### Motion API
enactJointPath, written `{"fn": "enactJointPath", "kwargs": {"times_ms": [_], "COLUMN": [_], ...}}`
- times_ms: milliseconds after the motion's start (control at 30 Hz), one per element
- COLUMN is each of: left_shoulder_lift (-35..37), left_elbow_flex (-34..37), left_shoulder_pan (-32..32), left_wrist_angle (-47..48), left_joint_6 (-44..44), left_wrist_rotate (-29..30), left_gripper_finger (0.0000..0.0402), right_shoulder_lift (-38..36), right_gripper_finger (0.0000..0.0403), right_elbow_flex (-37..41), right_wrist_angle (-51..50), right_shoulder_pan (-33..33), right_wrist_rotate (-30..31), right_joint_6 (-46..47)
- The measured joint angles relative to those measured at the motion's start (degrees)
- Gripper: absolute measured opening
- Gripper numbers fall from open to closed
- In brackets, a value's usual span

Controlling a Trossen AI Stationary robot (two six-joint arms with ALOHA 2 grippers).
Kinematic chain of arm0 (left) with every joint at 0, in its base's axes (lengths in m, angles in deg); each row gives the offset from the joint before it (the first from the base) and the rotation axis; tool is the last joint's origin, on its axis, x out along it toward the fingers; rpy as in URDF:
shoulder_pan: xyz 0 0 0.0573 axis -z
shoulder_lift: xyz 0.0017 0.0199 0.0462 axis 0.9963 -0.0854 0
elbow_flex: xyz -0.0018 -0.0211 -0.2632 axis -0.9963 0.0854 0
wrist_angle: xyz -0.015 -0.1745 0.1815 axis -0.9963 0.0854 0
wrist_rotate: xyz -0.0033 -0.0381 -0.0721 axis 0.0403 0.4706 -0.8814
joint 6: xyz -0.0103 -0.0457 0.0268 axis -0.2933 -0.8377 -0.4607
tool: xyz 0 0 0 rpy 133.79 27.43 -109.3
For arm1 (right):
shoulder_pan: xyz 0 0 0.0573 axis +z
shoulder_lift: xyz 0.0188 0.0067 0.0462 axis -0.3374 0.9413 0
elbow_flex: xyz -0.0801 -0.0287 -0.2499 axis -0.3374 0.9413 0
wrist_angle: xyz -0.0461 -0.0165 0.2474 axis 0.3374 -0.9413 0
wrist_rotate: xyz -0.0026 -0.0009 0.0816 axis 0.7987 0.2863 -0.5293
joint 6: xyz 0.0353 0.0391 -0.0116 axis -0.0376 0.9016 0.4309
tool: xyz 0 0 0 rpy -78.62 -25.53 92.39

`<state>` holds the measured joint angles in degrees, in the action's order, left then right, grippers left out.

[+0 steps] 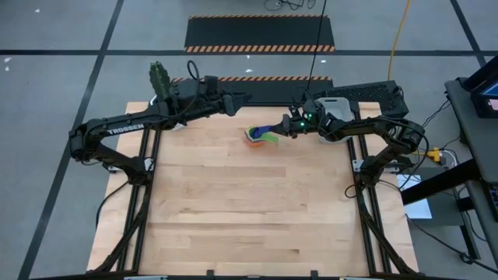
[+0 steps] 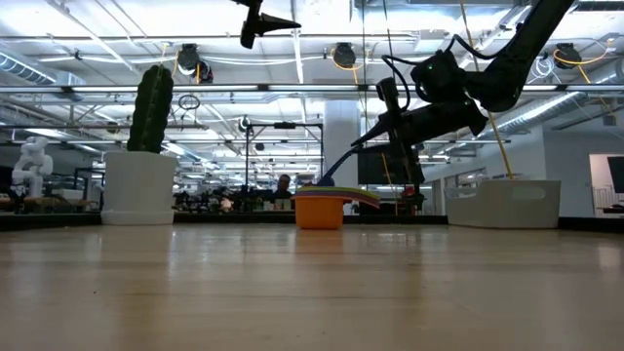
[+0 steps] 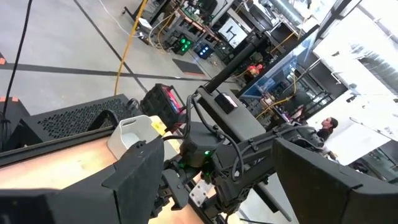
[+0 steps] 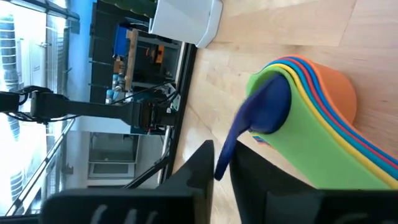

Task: Nest measuring cups in basket
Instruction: Stack the dark blue measuring cup on top of the green measuring cup

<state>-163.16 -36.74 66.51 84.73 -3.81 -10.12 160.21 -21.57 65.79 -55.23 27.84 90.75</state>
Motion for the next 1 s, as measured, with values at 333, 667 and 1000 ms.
{"fn": "enactJointPath", "kwargs": {"times_ms": [333,667,1000], "left_shoulder_lift": [0.0,0.0,0.0], "left_elbow_flex": [0.0,0.0,0.0], "left_shoulder_pan": [0.0,0.0,0.0], "left_wrist_angle": [0.0,0.0,0.0], "left_joint_6": [-0.1,-0.1,-0.1], "left_wrist_rotate": [0.0,0.0,0.0], "left_gripper_finger": [0.0298,0.0298,0.0298], "right_shoulder_lift": [-0.6,-0.6,-0.6], "right_gripper_finger": [0.0003,0.0001,0.0006], "right_elbow_flex": [0.0,0.0,0.0], "right_wrist_angle": [2.5,4.1,1.1], "right_shoulder_pan": [0.0,0.4,0.5], "right_wrist_rotate": [-0.2,0.2,2.4], "right_joint_6": [2.1,3.3,0.2]}}
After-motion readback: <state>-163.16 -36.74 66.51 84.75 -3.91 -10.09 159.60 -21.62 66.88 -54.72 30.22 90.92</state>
